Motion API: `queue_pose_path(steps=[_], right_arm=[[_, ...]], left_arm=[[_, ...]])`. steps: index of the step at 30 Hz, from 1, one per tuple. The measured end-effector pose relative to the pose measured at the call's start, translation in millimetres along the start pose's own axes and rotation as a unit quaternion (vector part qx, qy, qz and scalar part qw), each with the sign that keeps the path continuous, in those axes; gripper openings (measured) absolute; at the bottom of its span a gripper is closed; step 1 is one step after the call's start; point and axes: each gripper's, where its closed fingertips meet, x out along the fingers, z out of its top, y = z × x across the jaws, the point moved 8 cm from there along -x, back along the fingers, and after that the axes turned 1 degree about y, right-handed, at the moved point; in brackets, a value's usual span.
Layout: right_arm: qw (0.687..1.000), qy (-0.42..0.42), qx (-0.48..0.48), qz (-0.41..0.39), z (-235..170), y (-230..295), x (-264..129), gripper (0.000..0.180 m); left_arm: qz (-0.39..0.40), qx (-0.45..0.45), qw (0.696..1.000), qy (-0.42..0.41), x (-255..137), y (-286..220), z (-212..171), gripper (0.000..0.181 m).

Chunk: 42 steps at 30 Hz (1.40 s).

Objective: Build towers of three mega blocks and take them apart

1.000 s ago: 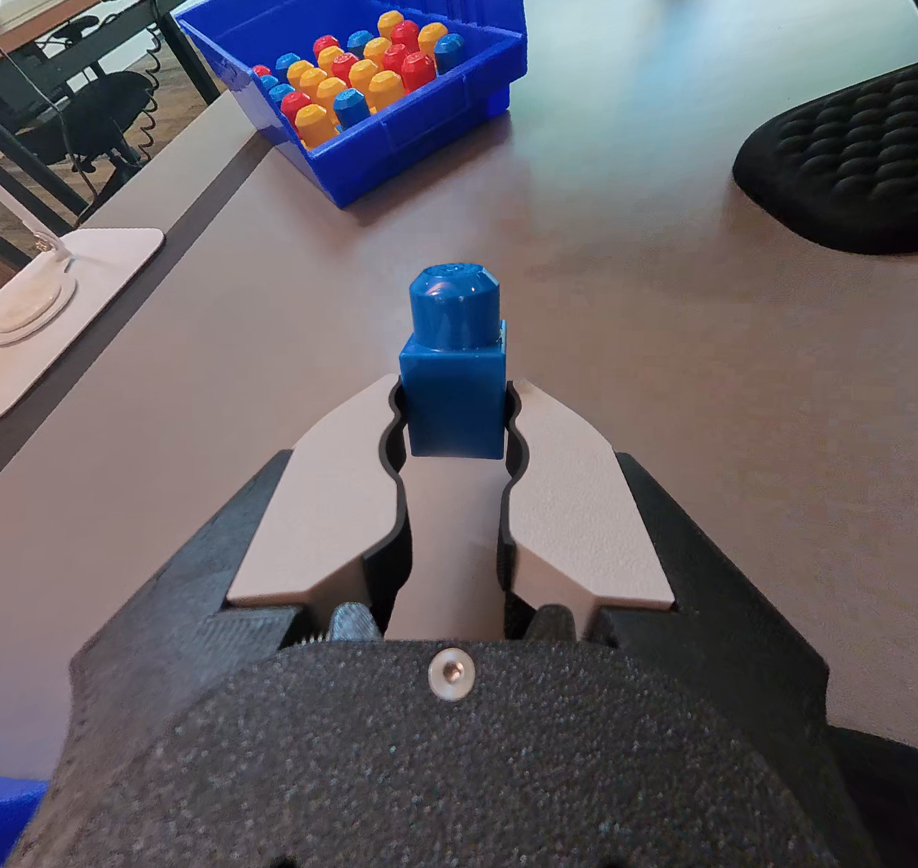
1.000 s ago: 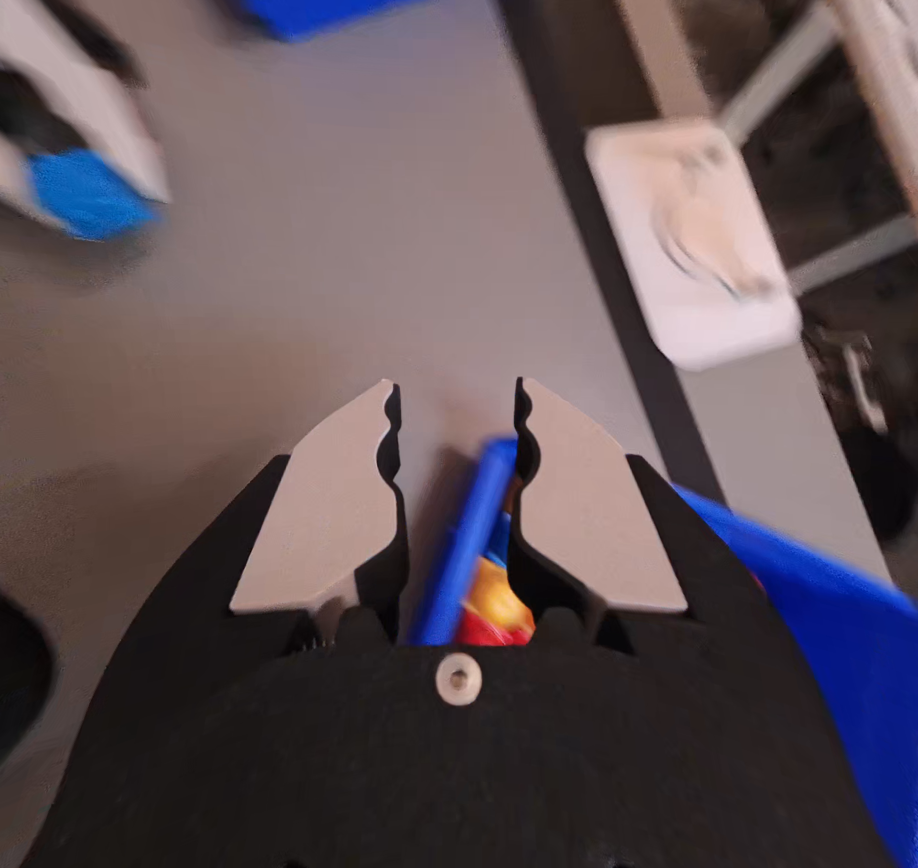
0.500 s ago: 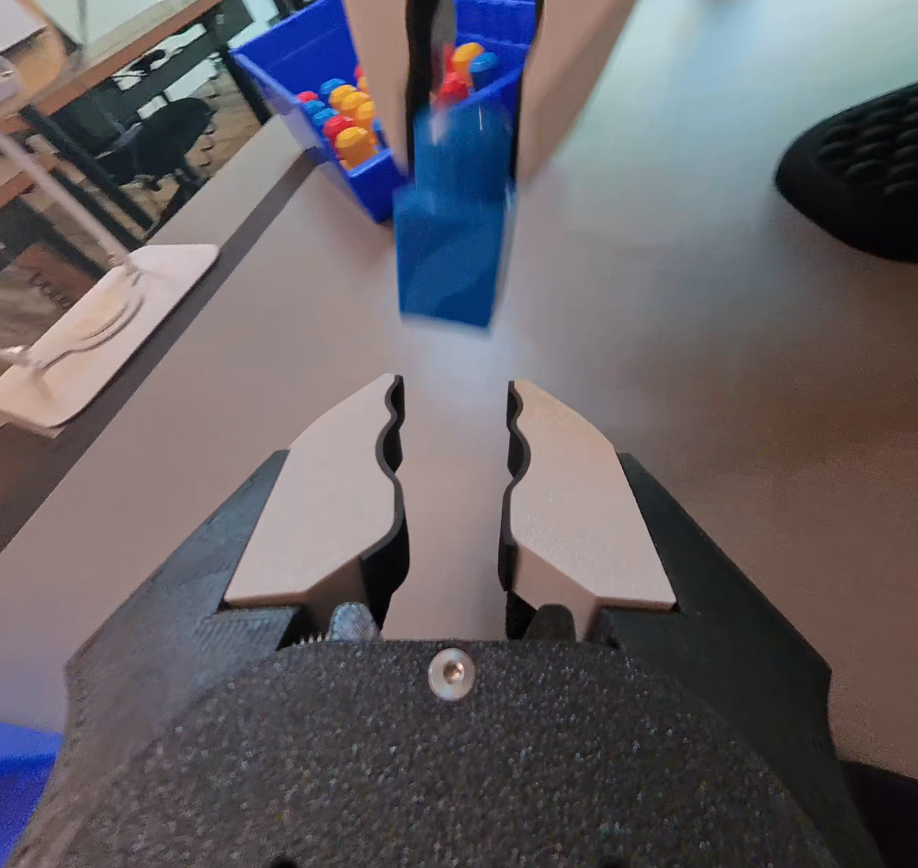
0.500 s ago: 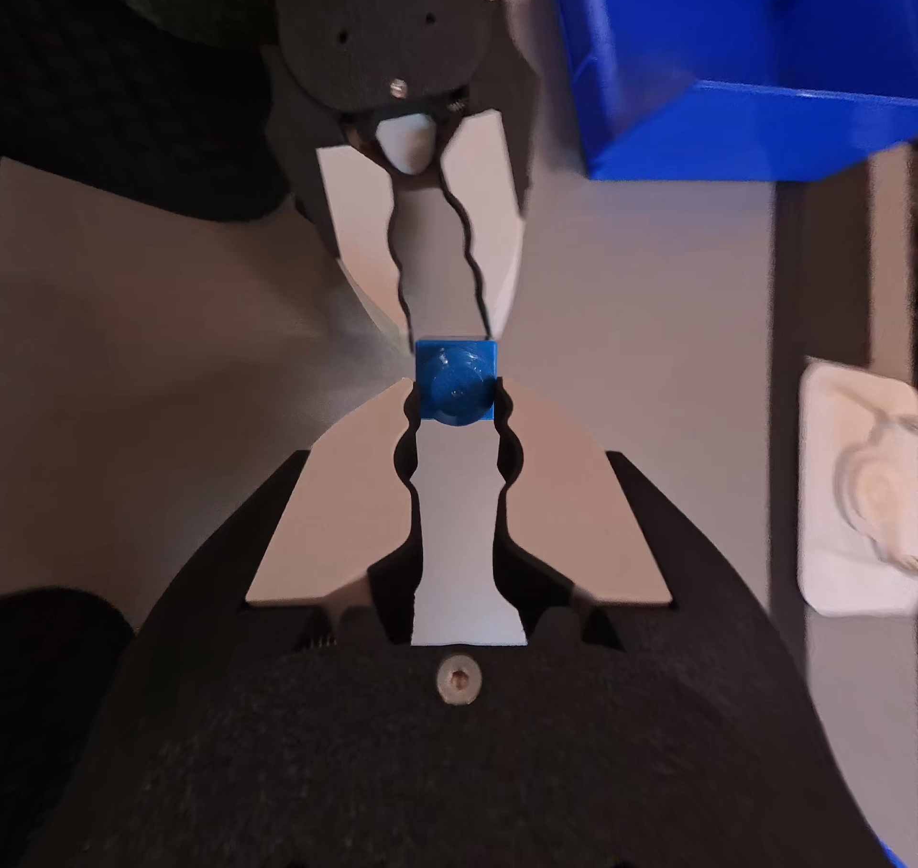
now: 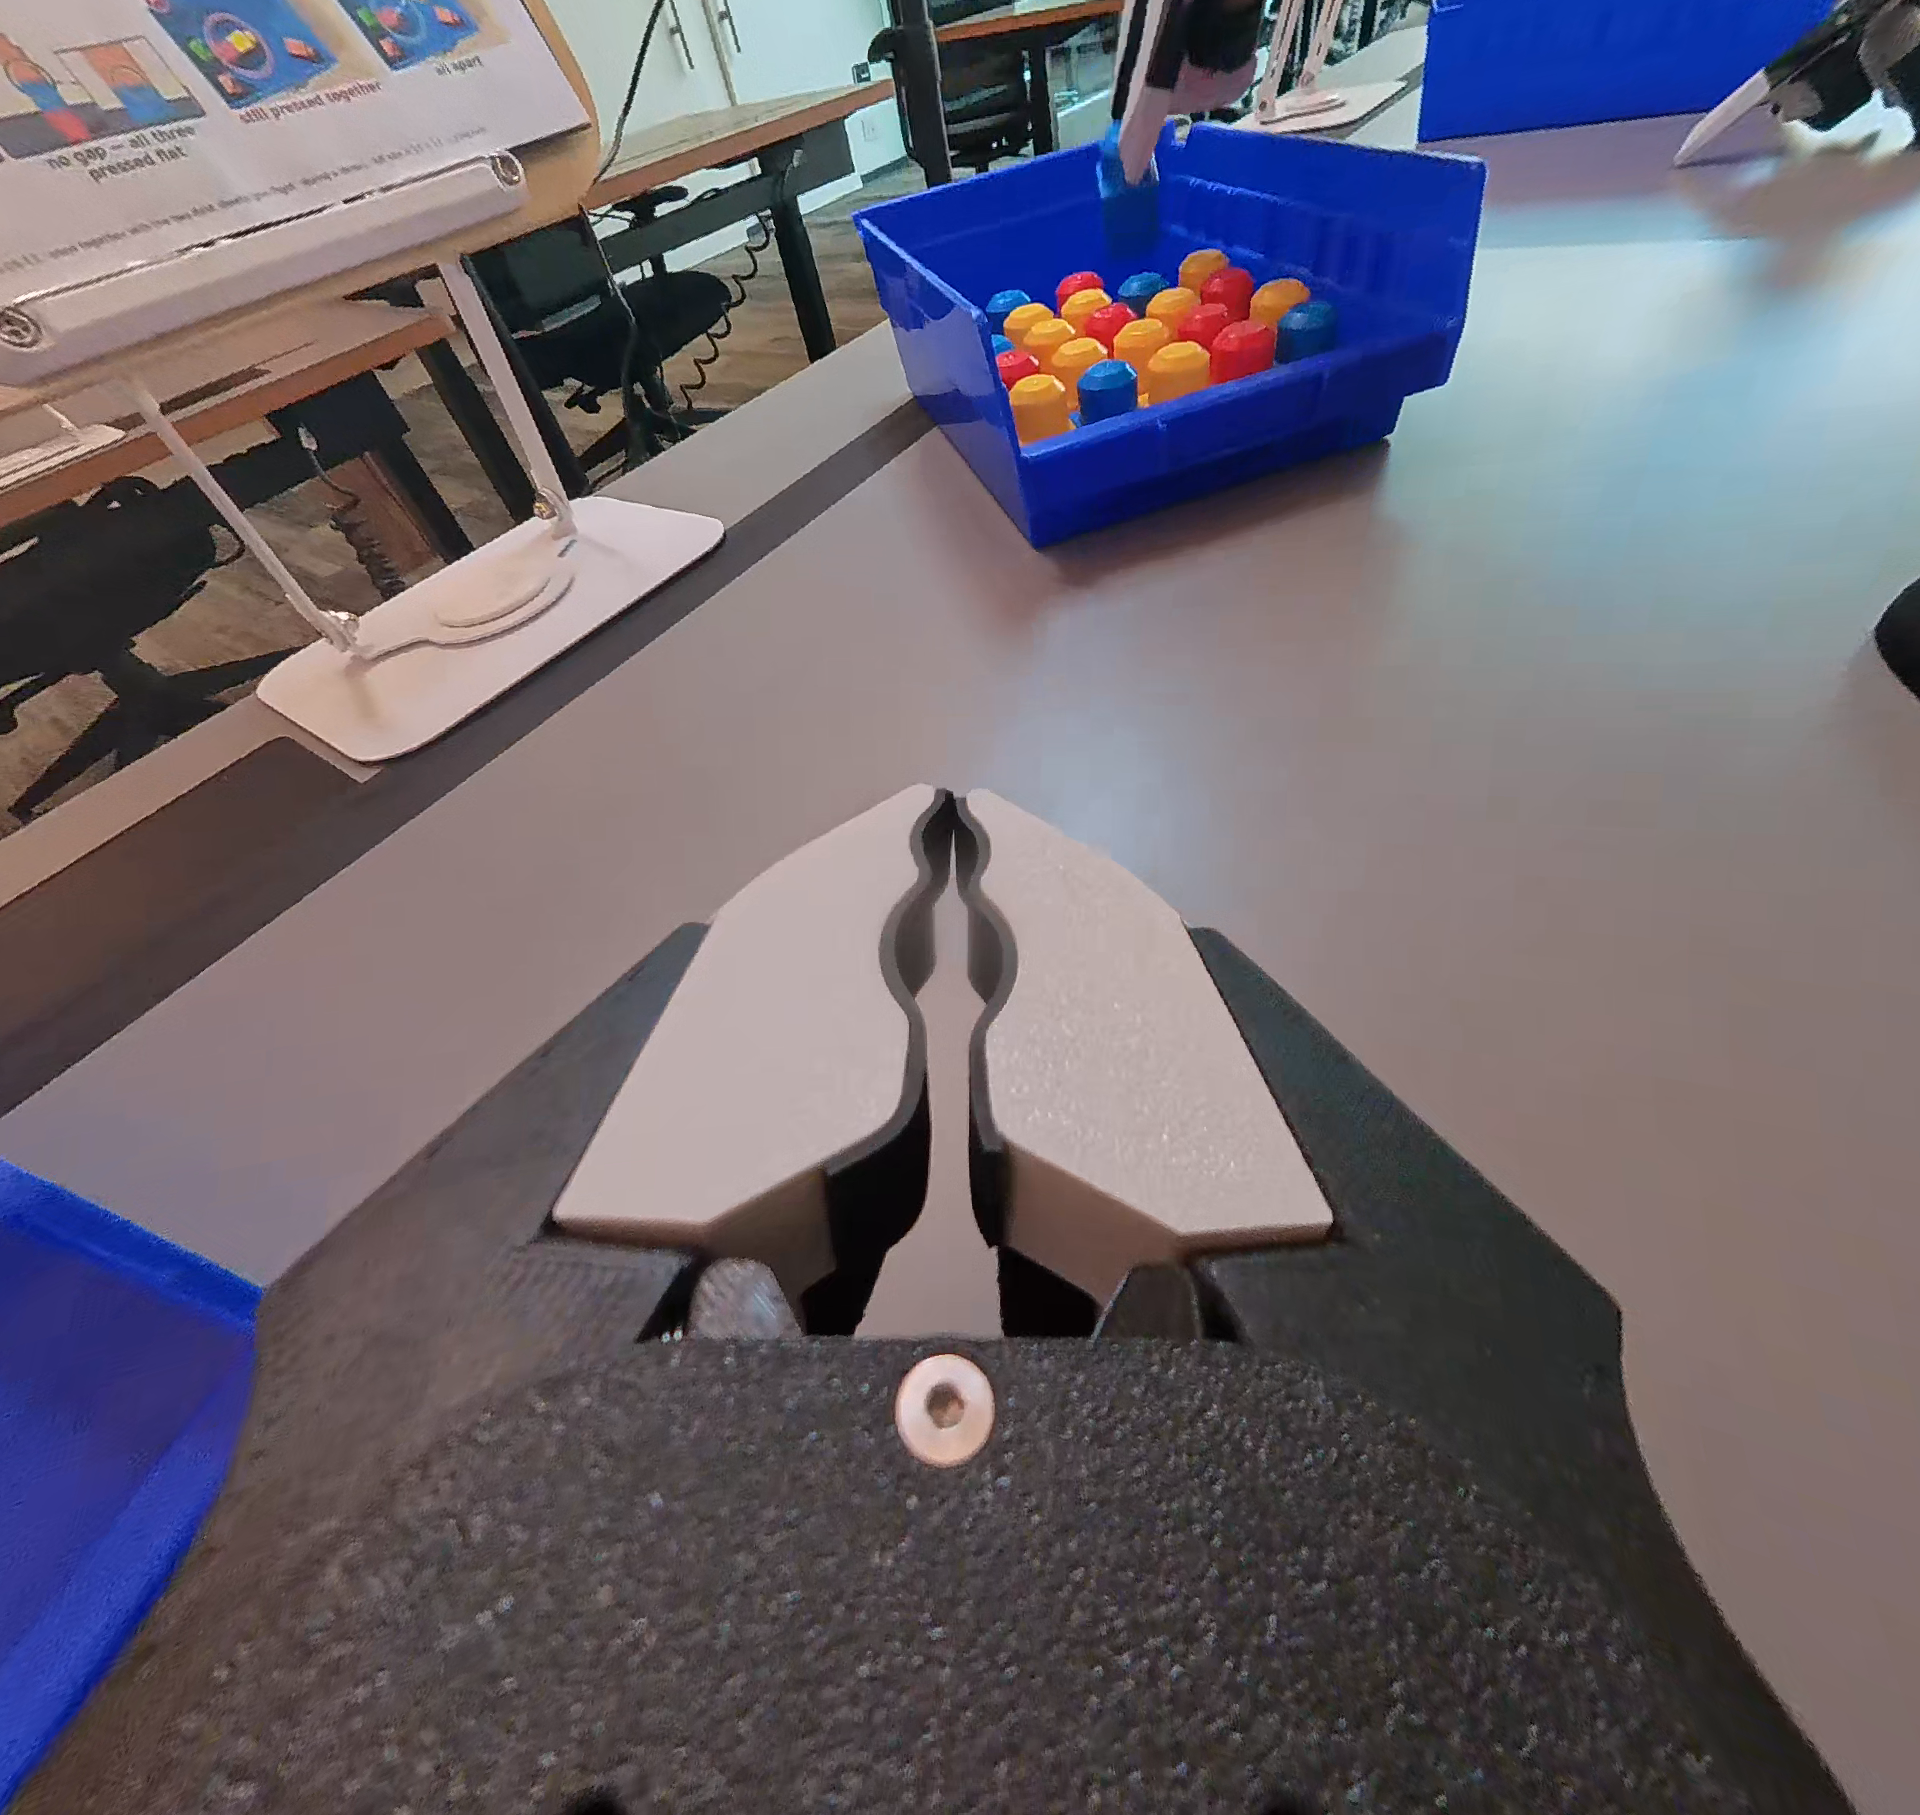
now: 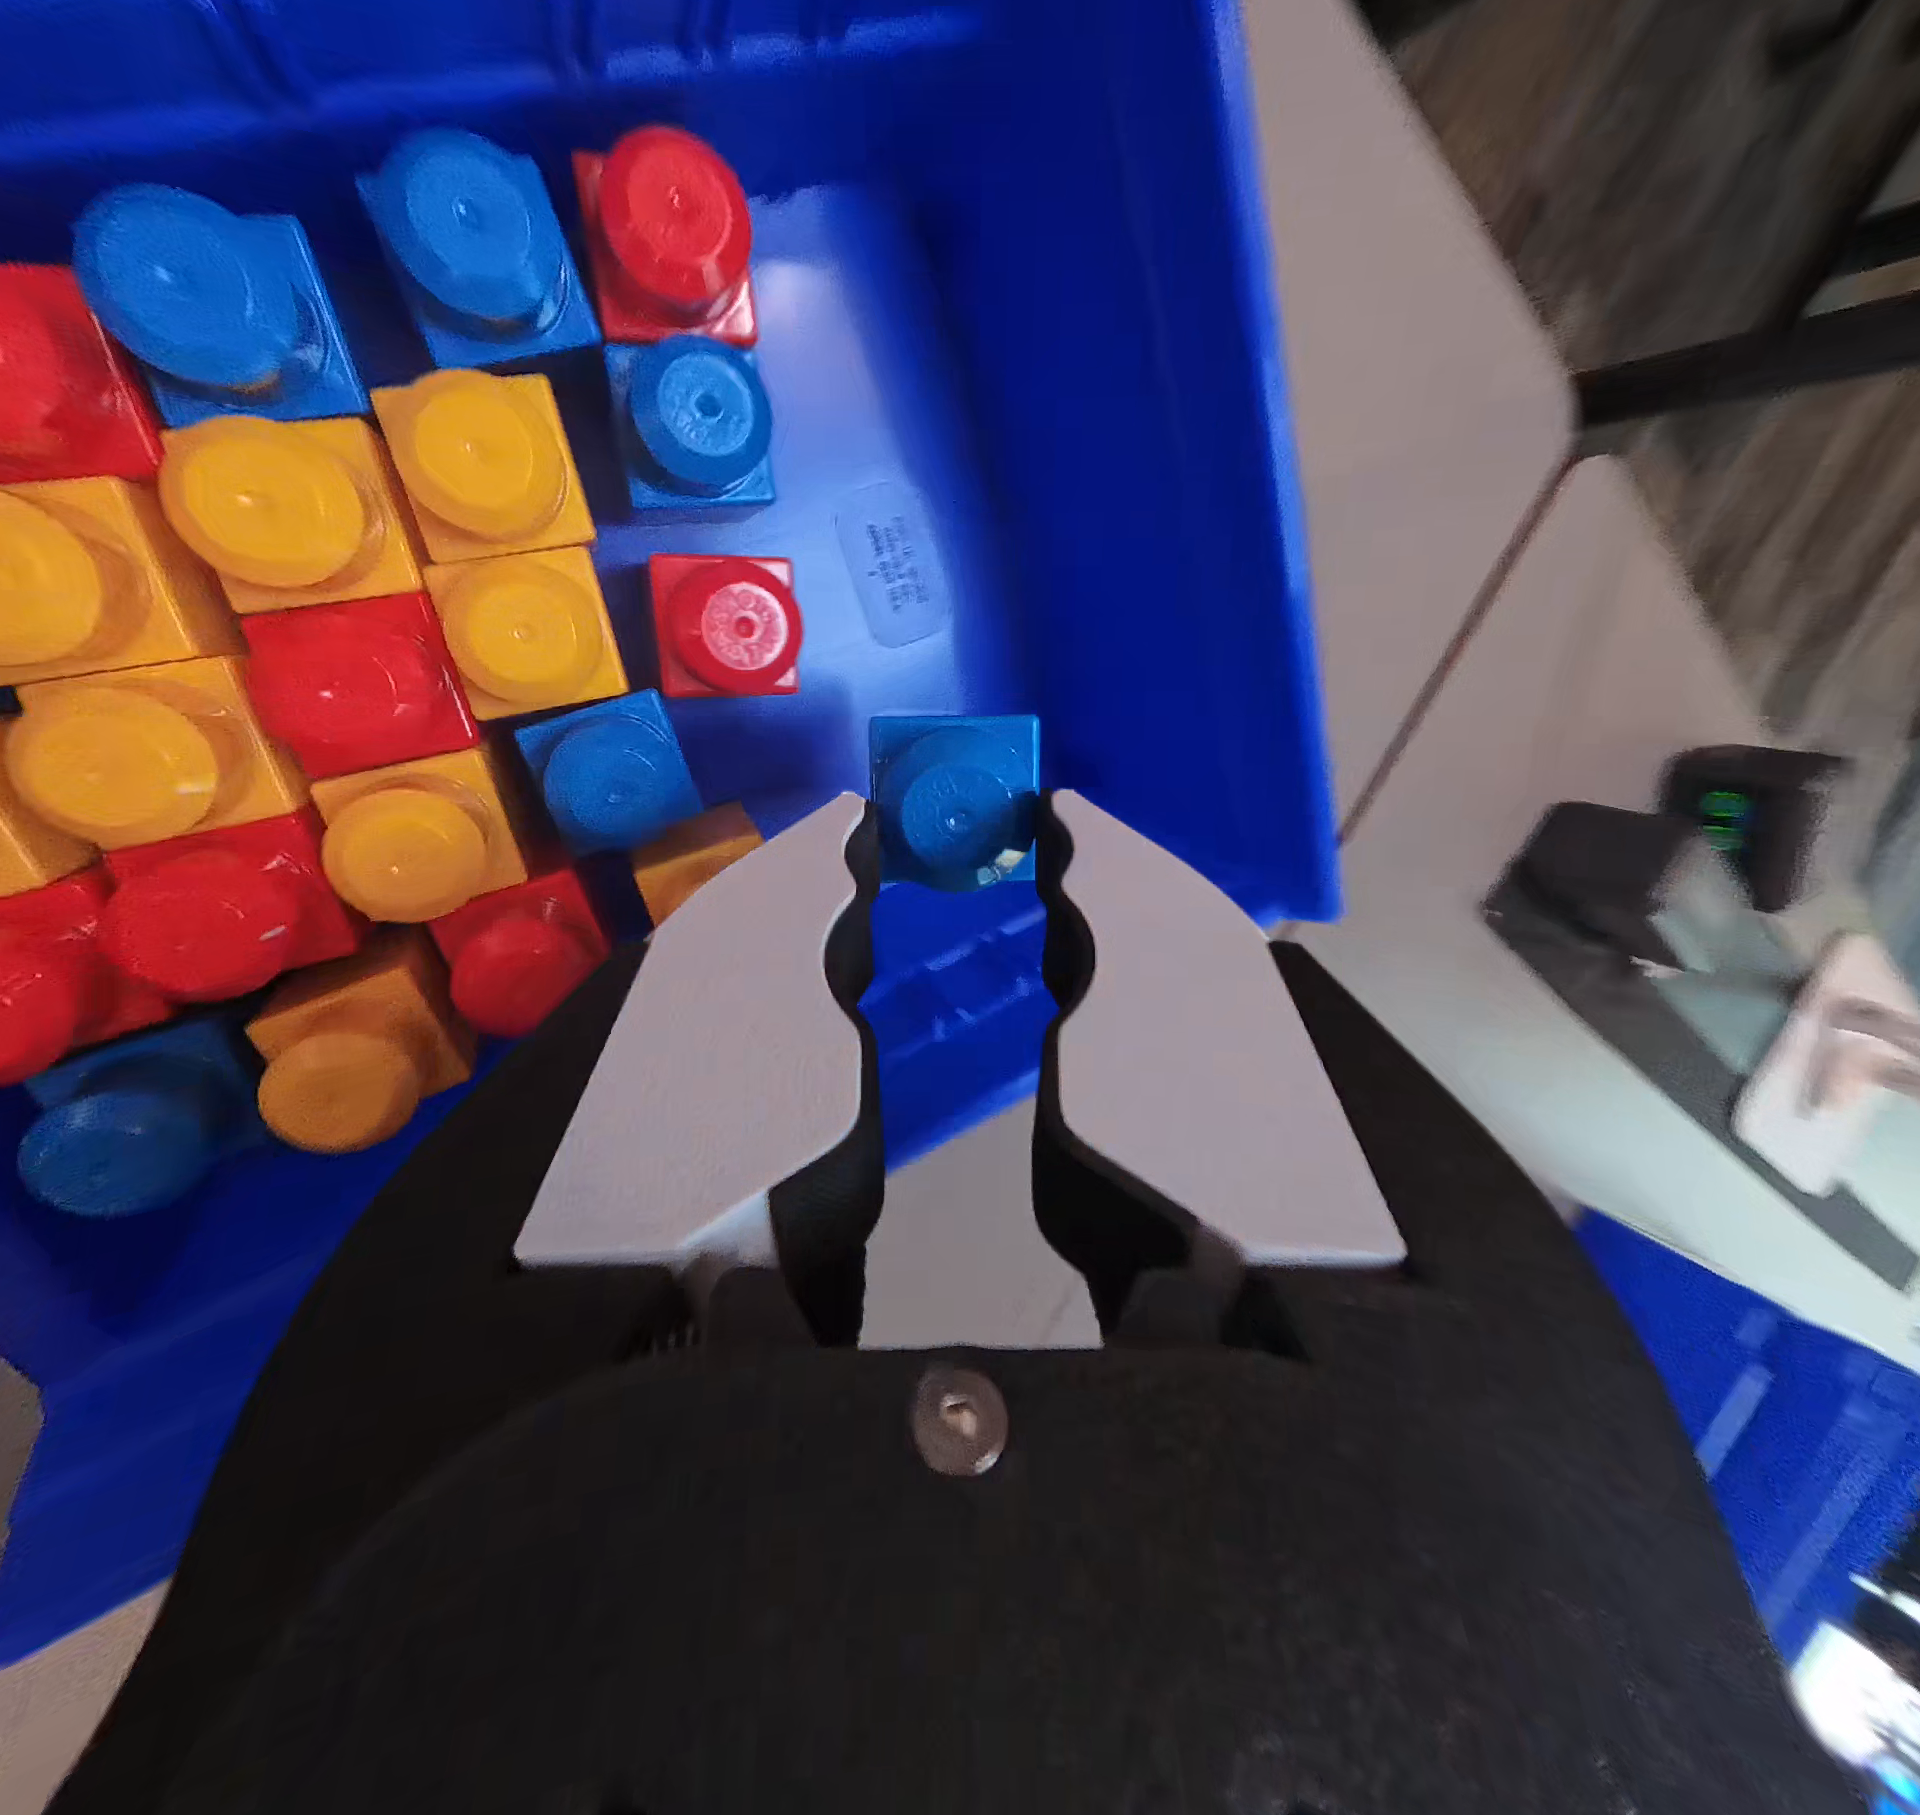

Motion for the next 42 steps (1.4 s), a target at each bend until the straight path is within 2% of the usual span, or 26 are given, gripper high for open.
queue_pose_path(steps=[3,7,12,14,16,19,22,25,28,30,32,34,36,38,39,41,42], right_arm=[[0.998,0.021,0.016,0.055,-6.0,6.0,30.6,0.029],[0.992,0.045,0.024,0.115,-8.0,16.2,50.4,0.029],[0.985,0.023,0.052,0.163,-8.6,19.6,53.1,0.029],[0.987,0.005,0.055,0.152,-9.1,18.1,48.3,0.036],[0.985,-0.058,0.070,0.146,-2.0,19.2,31.8,0.038],[0.967,-0.213,0.083,0.112,19.8,34.6,-17.4,0.042],[0.925,-0.362,0.066,0.097,37.5,80.6,-79.9,0.049],[0.876,-0.463,0.050,0.123,39.5,144.7,-133.5,0.049],[0.842,-0.519,0.035,0.144,25.2,206.4,-167.0,0.047],[0.833,-0.533,0.024,0.147,8.9,236.5,-177.6,0.047],[0.833,-0.534,0.017,0.143,-10.5,254.5,-179.7,0.047],[0.840,-0.527,0.024,0.128,-31.7,260.2,-175.6,0.047],[0.846,-0.517,0.044,0.124,-53.1,258.4,-167.9,0.047],[0.844,-0.515,0.074,0.132,-72.4,252.5,-159.9,0.046],[0.840,-0.517,0.093,0.140,-80.5,248.6,-156.2,0.046],[0.826,-0.523,0.133,0.163,-93.4,241.3,-150.5,0.044],[0.818,-0.527,0.149,0.175,-98.5,238.8,-149.2,0.043]], left_arm=[[0.001,0.006,1.000,0.008,2.3,0.3,-4.5,0.000],[-0.002,0.004,1.000,0.014,4.2,1.2,-8.3,0.000],[-0.003,0.004,1.000,0.016,5.1,1.5,-10.0,0.000],[-0.003,0.004,1.000,0.014,4.9,1.2,-9.3,0.000],[-0.002,0.005,1.000,0.013,4.7,1.1,-8.9,0.000],[0.004,0.004,1.000,0.012,4.8,2.1,-8.6,0.000],[0.027,0.008,1.000,0.010,1.9,6.2,-6.3,0.000],[0.085,0.009,0.996,-0.010,-12.1,19.6,4.2,0.000],[0.223,0.011,0.974,-0.022,-47.5,55.4,19.0,0.000],[0.341,0.011,0.940,-0.018,-86.5,86.9,23.8,0.001],[0.439,-0.011,0.899,-0.010,-131.6,115.2,19.0,0.010],[0.484,-0.065,0.872,0.034,-167.9,139.4,-1.6,0.038],[0.485,-0.147,0.858,0.084,-187.2,157.8,-32.9,0.063],[0.464,-0.211,0.850,0.130,-188.0,171.4,-63.6,0.071],[0.450,-0.224,0.851,0.153,-182.7,176.3,-75.8,0.066],[0.430,-0.231,0.854,0.178,-170.6,182.9,-91.1,0.029],[0.445,-0.235,0.848,0.169,-170.0,185.1,-90.8,0.010]])
